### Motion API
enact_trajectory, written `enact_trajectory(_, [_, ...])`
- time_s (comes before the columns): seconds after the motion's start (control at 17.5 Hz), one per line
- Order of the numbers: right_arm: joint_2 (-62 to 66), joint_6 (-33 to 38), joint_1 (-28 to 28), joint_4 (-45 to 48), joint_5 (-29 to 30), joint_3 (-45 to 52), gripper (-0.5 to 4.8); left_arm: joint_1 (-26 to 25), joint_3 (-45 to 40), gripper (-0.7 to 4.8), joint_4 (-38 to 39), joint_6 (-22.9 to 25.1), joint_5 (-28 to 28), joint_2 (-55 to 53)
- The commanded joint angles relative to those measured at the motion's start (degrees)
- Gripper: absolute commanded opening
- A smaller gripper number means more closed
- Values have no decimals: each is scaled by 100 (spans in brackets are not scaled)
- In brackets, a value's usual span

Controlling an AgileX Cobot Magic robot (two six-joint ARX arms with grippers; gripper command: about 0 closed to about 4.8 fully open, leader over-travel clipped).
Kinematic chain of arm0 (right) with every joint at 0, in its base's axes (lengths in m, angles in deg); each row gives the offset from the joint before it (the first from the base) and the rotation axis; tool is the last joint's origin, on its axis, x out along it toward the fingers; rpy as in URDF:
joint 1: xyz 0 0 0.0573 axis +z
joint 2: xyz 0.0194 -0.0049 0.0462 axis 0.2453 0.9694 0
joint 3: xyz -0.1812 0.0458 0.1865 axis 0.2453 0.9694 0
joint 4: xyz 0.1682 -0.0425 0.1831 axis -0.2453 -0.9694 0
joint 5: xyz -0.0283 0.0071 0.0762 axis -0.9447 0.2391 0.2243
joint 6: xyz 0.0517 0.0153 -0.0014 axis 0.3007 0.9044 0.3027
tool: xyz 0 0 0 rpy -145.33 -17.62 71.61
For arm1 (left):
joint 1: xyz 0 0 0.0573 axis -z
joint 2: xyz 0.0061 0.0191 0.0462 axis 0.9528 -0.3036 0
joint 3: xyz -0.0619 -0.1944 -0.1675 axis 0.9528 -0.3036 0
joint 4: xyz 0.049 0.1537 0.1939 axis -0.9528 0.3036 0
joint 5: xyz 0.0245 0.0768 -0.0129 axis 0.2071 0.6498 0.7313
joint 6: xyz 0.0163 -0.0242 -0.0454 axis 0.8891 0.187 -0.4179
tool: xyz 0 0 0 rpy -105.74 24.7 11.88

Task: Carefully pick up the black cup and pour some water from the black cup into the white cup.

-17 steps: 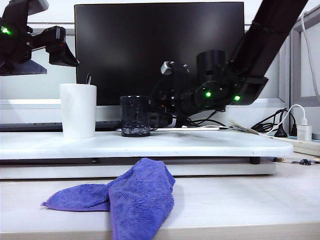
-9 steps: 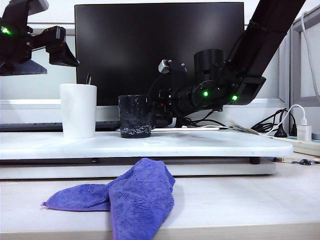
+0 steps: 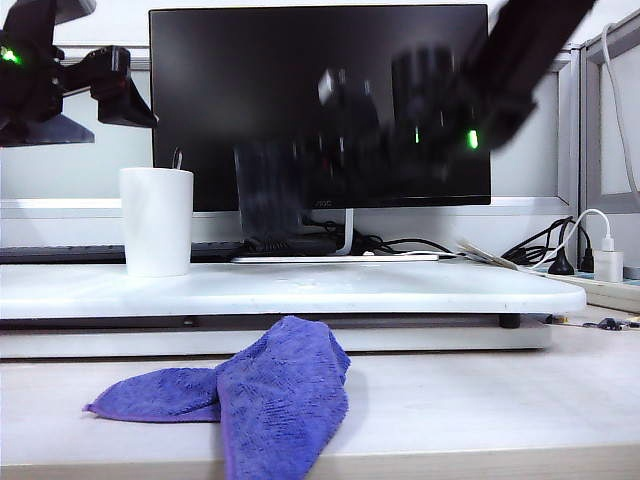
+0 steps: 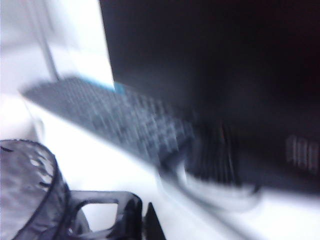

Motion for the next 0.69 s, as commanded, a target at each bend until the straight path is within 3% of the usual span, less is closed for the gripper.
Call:
enact_trajectory(0.06, [-149,26,59,-887,271,-1032,-6,-7,13,479,-63,-2,-42,179])
enact_trajectory(0.29, [-140,-63,118,-1886,247,-2149,-6,-11,15,479,50,0,-37,535])
enact_trajectory(0.52, [-131,-61,245,-2706,-74,-2597,-6,-13,15,479,214,-2,-37,627])
enact_trajectory(0.69, [-20,-151,339,-2806,-264,-2597,-6,-13,13,479,273,-24,-181,667])
